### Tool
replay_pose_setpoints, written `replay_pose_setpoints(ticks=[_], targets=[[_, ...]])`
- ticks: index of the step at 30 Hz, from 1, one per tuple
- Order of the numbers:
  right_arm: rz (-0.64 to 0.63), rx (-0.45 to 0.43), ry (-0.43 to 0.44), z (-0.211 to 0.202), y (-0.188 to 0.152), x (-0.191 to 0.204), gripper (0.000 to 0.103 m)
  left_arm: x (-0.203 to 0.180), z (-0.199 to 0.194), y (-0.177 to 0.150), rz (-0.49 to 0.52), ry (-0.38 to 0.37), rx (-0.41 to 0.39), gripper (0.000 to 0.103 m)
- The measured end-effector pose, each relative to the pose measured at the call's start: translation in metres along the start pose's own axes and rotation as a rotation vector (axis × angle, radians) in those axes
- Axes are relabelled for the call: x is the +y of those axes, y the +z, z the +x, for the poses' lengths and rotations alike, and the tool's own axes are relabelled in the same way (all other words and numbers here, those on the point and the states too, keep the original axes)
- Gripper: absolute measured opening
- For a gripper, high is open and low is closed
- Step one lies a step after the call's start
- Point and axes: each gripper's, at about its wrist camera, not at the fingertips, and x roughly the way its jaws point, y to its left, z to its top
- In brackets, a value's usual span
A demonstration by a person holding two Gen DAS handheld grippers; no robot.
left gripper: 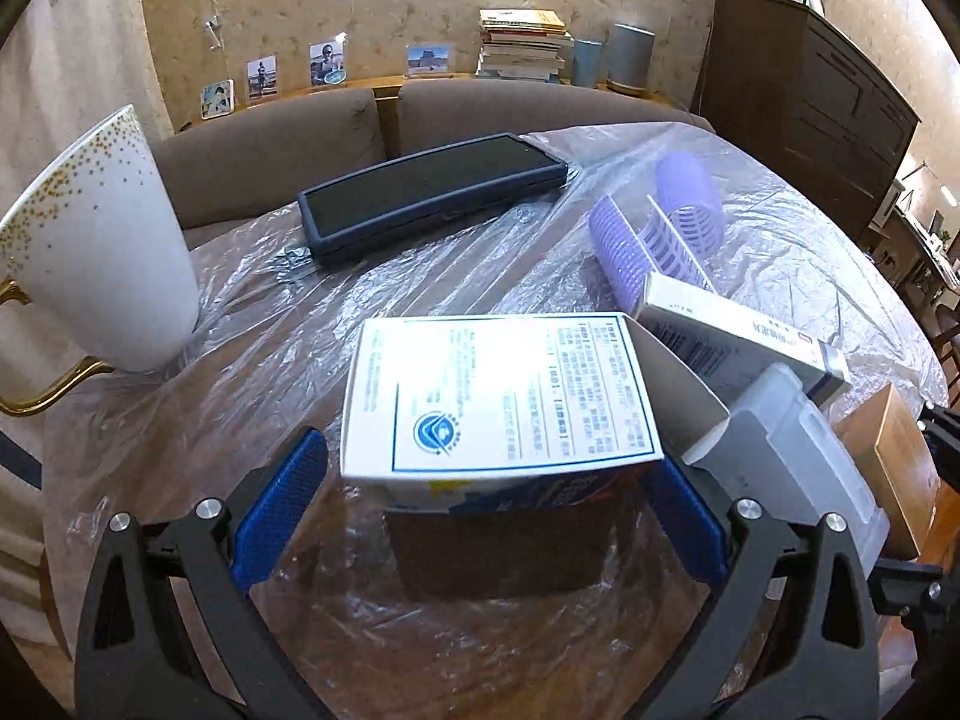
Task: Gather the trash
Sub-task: 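Grasp the white medicine box with the left tool while the right tool grasps the tan box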
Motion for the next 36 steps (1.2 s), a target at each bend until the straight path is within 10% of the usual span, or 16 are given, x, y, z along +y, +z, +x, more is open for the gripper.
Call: replay_pose_setpoints(ticks=[4, 36], targets=[[-0.004, -0.013, -0.001, -0.005, -0.002, -0.001, 0.053, 0.000, 0.004, 0.003, -0.001, 0.002, -0.005, 0.080], [0.117, -0.045, 0.079, -0.027, -0.002, -0.032, 0.047, 0.001, -0.051, -0.035, -0.246, 0.066, -0.063, 0.079]])
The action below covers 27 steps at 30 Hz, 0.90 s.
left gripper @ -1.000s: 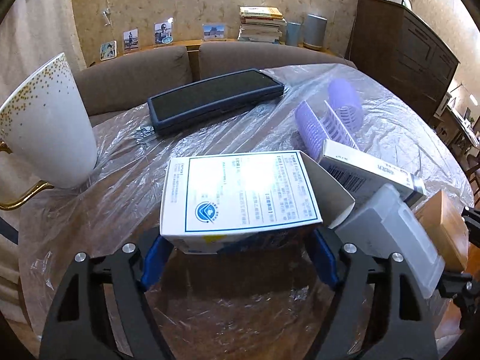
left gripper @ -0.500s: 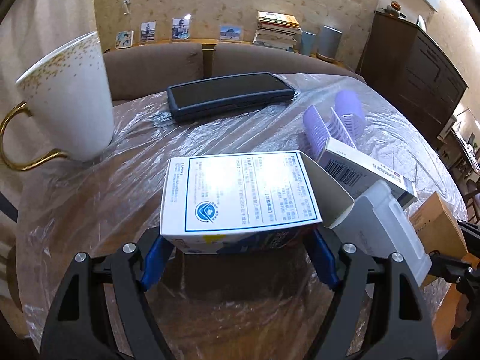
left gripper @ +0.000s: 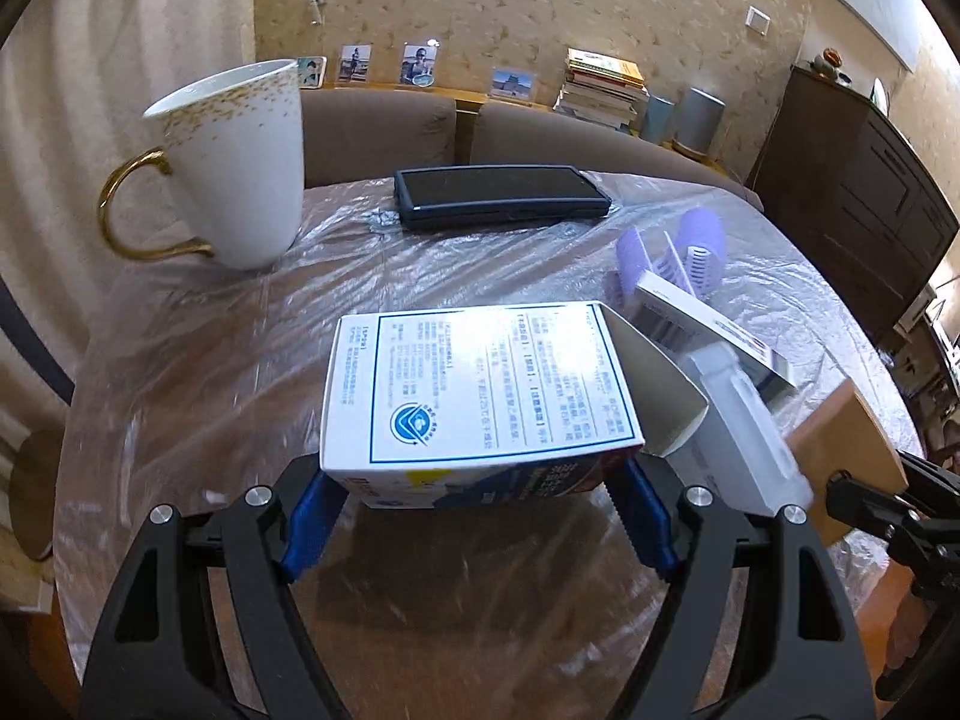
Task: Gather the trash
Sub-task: 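Grasp the white medicine box with the left tool while the right tool grasps the tan box, then carry the white medicine box and tan box over the white bucket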
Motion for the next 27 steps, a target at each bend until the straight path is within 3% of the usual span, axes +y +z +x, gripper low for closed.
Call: replay_pose_setpoints(ticks=[27], targets=[[-0.091, 0.007, 0.036, -0.030, -0.024, 0.018, 0.047, -0.025, -0.059, -0.058, -0.075, 0.017, -0.007, 0.080]])
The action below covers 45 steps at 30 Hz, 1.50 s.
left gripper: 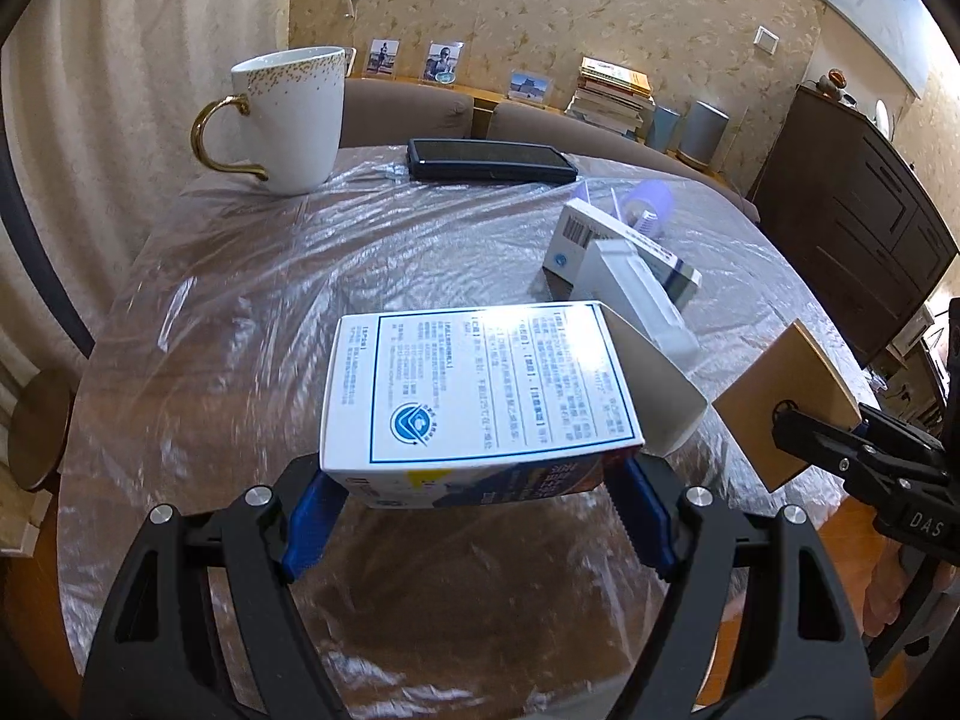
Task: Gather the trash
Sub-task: 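Carry the white medicine box and tan box over the white bucket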
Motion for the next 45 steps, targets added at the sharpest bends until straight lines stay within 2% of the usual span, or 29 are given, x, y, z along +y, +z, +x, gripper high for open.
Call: replay_pose_setpoints(ticks=[19, 45], targets=[[-0.022, 0.013, 0.003, -0.025, -0.020, 0.006, 0.047, -0.015, -0.030, -0.032, 0.001, -0.016, 0.008, 0.080], [-0.041, 0.081, 0.020, -0.048, -0.060, 0.015, 0.047, -0.029, -0.049, -0.080, 0.027, -0.035, 0.078, 0.080]])
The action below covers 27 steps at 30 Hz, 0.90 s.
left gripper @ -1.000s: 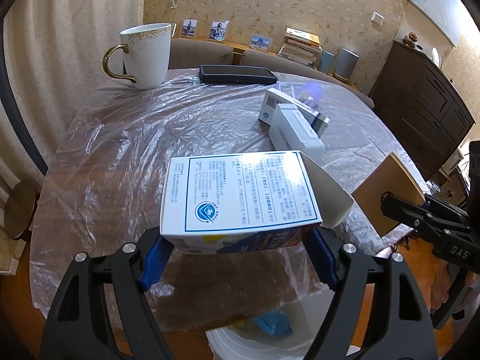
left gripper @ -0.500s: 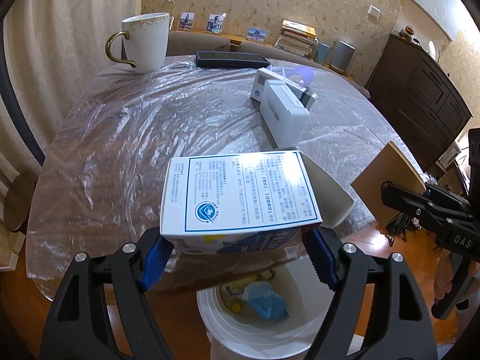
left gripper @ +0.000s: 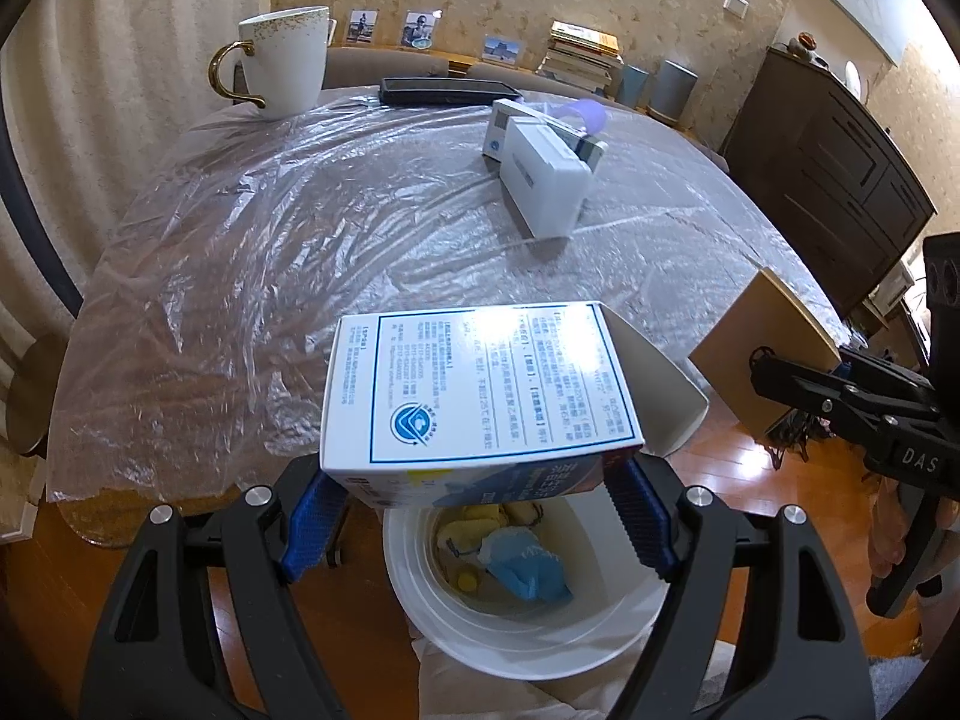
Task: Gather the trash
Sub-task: 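Carry the white medicine box and tan box over the white bucket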
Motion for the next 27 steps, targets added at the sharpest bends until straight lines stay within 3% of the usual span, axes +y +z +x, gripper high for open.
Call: replay_pose_setpoints(ticks=[27], targets=[[-0.005, 0.076, -0.019, -0.004, -0.036, 0.008, 0.047, -0.030, 0.003, -0.040, 0.109, -0.039, 0.087, 0.080]])
